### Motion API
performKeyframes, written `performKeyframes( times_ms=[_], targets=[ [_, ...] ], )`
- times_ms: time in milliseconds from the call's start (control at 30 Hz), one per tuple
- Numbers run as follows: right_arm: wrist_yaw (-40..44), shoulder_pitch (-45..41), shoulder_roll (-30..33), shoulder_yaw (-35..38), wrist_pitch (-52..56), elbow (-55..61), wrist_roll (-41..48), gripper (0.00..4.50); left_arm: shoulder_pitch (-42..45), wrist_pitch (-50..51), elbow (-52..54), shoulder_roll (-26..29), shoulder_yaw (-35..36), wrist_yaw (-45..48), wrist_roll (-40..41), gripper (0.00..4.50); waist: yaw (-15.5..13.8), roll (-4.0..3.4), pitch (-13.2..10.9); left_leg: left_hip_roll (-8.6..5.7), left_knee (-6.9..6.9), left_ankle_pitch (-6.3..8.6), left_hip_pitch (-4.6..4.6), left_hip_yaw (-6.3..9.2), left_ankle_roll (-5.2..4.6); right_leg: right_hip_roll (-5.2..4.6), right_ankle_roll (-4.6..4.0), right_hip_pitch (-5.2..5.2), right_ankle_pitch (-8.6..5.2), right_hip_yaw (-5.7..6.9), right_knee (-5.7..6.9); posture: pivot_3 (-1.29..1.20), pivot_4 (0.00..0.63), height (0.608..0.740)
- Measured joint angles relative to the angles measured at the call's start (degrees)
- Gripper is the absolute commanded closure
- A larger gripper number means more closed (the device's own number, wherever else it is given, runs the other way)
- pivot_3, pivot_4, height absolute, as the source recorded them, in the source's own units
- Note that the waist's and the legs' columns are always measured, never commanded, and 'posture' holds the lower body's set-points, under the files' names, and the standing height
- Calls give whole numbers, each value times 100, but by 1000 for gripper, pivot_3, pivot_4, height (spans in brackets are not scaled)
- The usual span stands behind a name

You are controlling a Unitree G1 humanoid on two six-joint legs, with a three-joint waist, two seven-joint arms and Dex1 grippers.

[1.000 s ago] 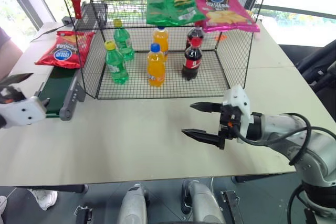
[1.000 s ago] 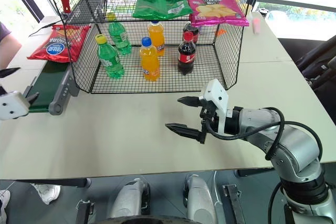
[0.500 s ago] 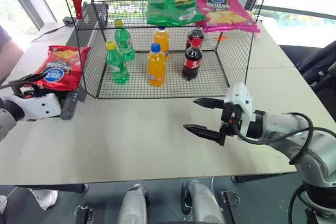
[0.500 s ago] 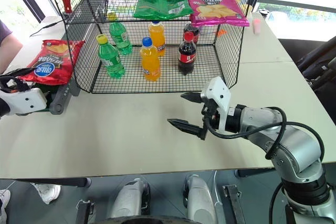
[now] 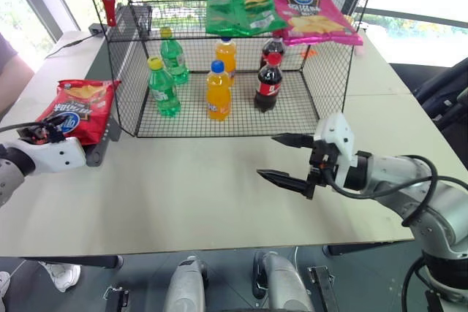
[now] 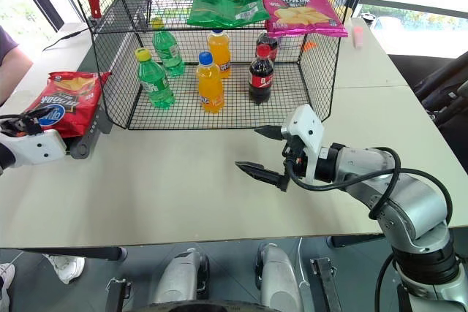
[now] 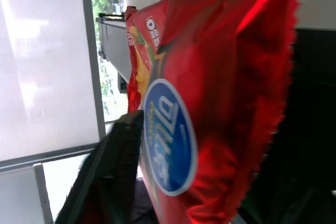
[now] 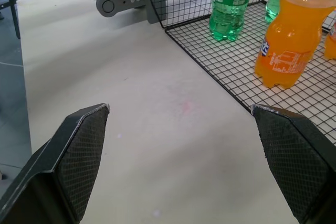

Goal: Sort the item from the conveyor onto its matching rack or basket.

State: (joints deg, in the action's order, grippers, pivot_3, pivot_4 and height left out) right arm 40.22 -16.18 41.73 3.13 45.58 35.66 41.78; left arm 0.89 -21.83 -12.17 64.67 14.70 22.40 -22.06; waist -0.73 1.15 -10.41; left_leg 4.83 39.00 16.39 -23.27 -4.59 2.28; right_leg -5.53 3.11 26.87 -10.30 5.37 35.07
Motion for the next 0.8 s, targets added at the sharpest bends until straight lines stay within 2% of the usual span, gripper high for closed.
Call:
performKeyframes(
  times_ms=[67,100,400,533,667,733,800],
  targets=[
    [33,9,3,1,-35,-10,-14,0,-81,26,61,0,10,-9,-5,4354,-1,0,0,0,0,0,0,0,0,0,0,0,0,0,0,0,150,740],
    [54,9,3,2,-53,-27,-29,0,-123,58,124,0,20,-16,-13,4473,-1,0,0,0,0,0,0,0,0,0,0,0,0,0,0,0,150,740],
    [144,-219,-18,-83,-213,-362,-224,0,-386,503,719,-173,283,-527,-438,4473,1,1,1,0,1,0,0,0,0,0,1,0,1,0,0,0,150,740],
    [341,-426,-9,-228,-385,-789,-439,0,-760,518,2023,-811,1394,-1446,-1134,4473,19,14,0,0,2,0,-4,-2,0,0,12,0,8,-1,-3,0,150,740],
    [543,-650,34,-231,-557,-1216,-632,0,-1013,548,3403,-1280,2294,-1657,-1503,4473,3,6,1,-1,3,0,3,-3,0,-1,15,-5,10,-2,0,0,150,740],
    [614,-789,108,-212,-630,-1420,-725,0,-1029,752,4101,-1679,2449,-1562,-1630,4473,-7,9,2,-1,9,-1,4,3,-1,0,1,-9,2,-1,3,0,150,740],
    [666,-871,148,-205,-684,-1496,-783,0,-948,858,4476,-1742,2447,-1449,-1744,4473,-18,11,4,-1,11,-1,11,6,0,1,0,-16,2,-1,6,0,150,740]
  ],
)
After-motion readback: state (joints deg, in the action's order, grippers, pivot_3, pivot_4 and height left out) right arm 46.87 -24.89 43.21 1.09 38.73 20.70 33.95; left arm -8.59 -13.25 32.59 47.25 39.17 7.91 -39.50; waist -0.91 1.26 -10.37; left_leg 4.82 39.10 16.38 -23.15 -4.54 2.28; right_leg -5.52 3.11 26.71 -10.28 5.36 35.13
